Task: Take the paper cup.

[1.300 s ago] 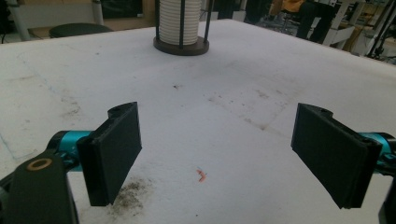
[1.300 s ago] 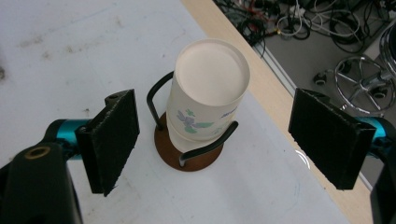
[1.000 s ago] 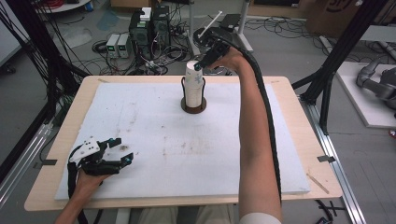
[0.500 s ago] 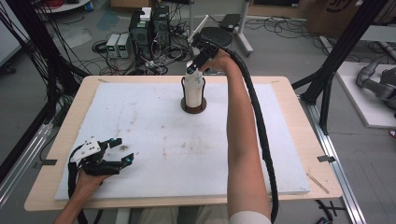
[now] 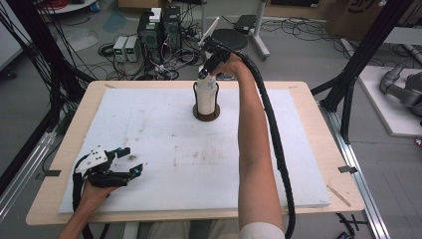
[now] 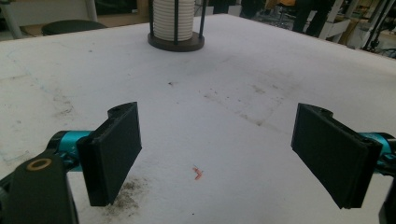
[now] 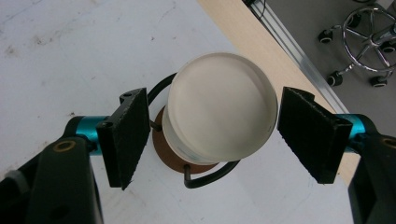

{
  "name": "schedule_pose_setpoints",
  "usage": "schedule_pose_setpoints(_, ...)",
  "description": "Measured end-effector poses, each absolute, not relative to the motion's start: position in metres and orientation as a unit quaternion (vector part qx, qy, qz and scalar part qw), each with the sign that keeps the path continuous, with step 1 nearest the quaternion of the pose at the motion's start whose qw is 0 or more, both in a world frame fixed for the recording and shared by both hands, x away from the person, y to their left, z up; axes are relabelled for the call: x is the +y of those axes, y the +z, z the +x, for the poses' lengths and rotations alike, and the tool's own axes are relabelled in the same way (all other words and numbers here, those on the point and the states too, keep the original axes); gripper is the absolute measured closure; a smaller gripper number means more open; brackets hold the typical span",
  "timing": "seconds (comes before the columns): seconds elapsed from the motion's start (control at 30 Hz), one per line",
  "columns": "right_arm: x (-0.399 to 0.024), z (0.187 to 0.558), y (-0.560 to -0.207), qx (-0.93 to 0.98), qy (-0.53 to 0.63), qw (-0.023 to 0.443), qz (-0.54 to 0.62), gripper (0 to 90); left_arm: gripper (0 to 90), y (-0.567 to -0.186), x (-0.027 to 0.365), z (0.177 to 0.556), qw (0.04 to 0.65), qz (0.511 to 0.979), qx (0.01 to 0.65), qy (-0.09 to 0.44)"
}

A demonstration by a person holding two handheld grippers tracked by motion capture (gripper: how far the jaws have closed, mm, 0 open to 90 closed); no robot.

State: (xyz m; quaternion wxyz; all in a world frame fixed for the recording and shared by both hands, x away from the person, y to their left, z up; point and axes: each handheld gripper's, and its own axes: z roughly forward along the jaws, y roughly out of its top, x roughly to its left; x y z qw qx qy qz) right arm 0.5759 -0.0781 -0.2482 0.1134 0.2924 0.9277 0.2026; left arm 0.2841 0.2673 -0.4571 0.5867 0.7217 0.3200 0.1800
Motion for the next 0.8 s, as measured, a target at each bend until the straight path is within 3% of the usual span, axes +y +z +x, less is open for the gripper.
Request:
schedule_pose_setpoints(0.2, -0.0788, 0.5767, -0.2507, 0.927, 0.202, 0.116, 0.292, 27.2, 15.9, -0.457, 0.2668, 0.2843, 0.586, 0.723, 0.319, 0.178)
schedule_pose_setpoints(0.33, -0.0798, 0.5766, -0.2517, 0.927, 0.204, 0.114, 0.294, 35.7, 15.9, -0.4569, 0.2668, 0.2844, 0.584, 0.725, 0.318, 0.178)
schedule_pose_setpoints(0.8, -0.0816, 0.5763, -0.2507, 0.926, 0.208, 0.112, 0.295, 37.4, 15.9, -0.4569, 0.2669, 0.2846, 0.583, 0.726, 0.319, 0.178)
